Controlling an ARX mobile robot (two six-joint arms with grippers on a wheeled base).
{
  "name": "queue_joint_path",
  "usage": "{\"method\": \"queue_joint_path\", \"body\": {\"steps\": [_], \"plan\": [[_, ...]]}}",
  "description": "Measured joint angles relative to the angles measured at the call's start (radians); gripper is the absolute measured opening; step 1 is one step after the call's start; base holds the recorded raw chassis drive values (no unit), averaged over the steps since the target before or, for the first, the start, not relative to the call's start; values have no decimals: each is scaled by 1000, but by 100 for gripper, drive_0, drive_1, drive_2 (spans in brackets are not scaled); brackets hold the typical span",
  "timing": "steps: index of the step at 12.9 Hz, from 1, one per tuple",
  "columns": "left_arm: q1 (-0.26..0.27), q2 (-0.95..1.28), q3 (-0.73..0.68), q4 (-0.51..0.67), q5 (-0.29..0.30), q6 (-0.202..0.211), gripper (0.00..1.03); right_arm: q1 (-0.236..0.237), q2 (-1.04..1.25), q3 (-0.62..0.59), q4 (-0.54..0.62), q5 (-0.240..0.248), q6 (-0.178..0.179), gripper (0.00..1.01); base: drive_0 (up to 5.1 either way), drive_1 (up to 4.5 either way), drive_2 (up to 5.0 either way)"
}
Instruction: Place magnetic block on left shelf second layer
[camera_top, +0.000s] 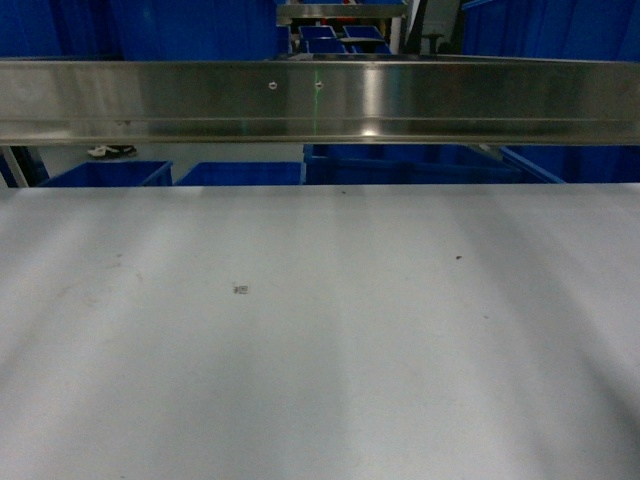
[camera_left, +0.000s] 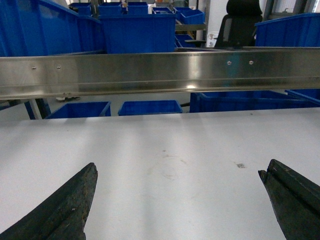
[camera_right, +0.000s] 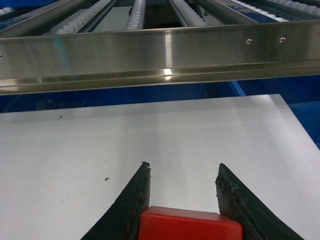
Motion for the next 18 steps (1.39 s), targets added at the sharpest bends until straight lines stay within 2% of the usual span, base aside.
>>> {"method": "queue_joint_path", "body": {"steps": [18], "plan": [[0, 0, 0, -1, 0, 0, 98, 0, -4, 1, 1, -1, 0, 33, 0, 0, 0]]}}
